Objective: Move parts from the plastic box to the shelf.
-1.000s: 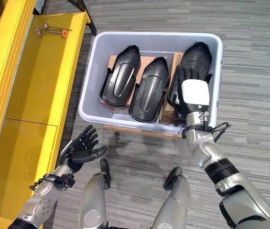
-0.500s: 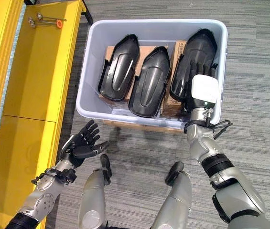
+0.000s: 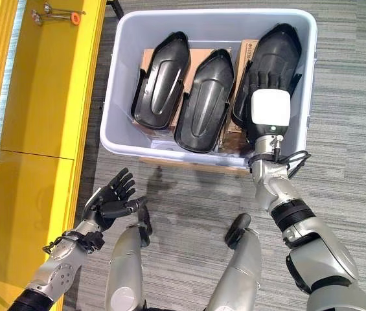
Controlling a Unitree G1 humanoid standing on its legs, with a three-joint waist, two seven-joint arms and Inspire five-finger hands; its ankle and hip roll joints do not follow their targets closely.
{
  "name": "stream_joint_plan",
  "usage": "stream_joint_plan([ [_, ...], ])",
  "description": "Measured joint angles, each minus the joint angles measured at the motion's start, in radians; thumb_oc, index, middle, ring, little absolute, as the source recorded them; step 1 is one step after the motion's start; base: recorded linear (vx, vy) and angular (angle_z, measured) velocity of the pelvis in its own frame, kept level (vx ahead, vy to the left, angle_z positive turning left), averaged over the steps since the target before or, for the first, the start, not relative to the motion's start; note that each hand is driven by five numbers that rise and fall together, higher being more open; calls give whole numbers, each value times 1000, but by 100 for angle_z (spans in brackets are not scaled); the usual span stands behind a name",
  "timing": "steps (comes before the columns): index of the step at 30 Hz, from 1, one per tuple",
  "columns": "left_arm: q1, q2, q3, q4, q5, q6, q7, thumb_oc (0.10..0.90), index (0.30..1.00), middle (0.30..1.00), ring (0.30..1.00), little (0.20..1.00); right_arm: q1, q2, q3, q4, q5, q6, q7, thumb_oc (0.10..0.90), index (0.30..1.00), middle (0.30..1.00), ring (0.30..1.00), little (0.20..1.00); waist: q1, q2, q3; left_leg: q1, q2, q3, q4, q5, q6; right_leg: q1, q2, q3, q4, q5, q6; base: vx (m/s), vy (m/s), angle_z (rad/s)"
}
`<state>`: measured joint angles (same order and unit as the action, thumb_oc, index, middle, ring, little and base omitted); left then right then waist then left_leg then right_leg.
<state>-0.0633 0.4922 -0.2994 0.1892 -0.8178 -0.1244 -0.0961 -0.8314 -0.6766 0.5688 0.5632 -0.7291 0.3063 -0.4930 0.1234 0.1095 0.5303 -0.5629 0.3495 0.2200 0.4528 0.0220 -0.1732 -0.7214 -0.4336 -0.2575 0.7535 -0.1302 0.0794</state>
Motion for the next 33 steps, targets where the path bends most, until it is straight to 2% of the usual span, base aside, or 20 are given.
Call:
stream_joint_plan([
  [5, 0, 0, 1, 7, 3, -8, -2, 900, 1000, 1000, 1000, 1000, -8, -5, 48, 1, -136, 48, 20, 900, 1000, 1000, 1000, 1000, 5, 0, 0, -10, 1, -5, 1, 2, -2, -6, 0, -4, 3, 1, -1, -1, -6, 1],
  [11, 0, 1, 1, 9, 40, -23, -28, 900, 1000, 1000, 1000, 1000, -38, -7, 94, 28, -129, 95, 51, 900, 1000, 1000, 1000, 1000, 17, 1, 0, -11, 2, -6, 2, 3, -2, -6, 0, -5, 1, 1, -2, 0, 0, 0],
  [14, -2, 1, 2, 9, 40, -29, -27, 900, 1000, 1000, 1000, 1000, -43, -5, 95, 30, -86, 103, 53, 900, 1000, 1000, 1000, 1000, 17, 1, 0, -13, 2, -7, 3, 3, -2, -6, 0, -6, -1, 1, -2, 0, 0, 0],
  [17, -7, 2, 2, 8, 40, -29, -26, 900, 1000, 1000, 1000, 1000, -58, 3, 95, 34, -29, 139, 46, 900, 1000, 1000, 1000, 1000, 17, 1, 0, -21, 3, -7, 5, 3, -2, -13, 0, -6, -1, 1, -2, 0, 0, 0],
  [22, -18, 3, 4, 8, 40, -28, -24, 900, 1000, 1000, 1000, 1000, -83, 17, 92, 73, 24, 160, 1, 900, 1000, 1000, 1000, 1000, 17, 1, 0, -51, 4, -7, 17, 3, -1, -40, 0, -5, -1, 5, -2, 0, 0, 0],
  [25, -24, 3, 5, 7, 40, -27, -24, 900, 1000, 1000, 1000, 1000, -81, 49, 80, 134, 108, 205, -18, 900, 1000, 1000, 1000, 1000, 18, 1, -1, -61, 4, -8, 16, 4, 0, -48, 0, -5, -3, 8, -4, 0, 0, 0],
  [28, -32, 2, 10, 7, 41, -26, -23, 900, 1000, 1000, 1000, 1000, -80, 64, 33, 150, 160, 206, -68, 900, 1000, 1000, 1000, 1000, 14, 2, -1, -80, 5, -7, 18, 7, 2, -68, 1, -5, -2, 17, -6, 0, 0, 0],
  [33, -41, 2, 10, 7, 42, -26, -23, 900, 1000, 1000, 1000, 1000, -82, 84, 24, 161, 159, 201, -86, 900, 1000, 1000, 1000, 1000, 17, 2, -1, -82, 5, -7, 17, 7, 2, -71, 1, -5, -2, 17, -6, 0, 0, 0],
])
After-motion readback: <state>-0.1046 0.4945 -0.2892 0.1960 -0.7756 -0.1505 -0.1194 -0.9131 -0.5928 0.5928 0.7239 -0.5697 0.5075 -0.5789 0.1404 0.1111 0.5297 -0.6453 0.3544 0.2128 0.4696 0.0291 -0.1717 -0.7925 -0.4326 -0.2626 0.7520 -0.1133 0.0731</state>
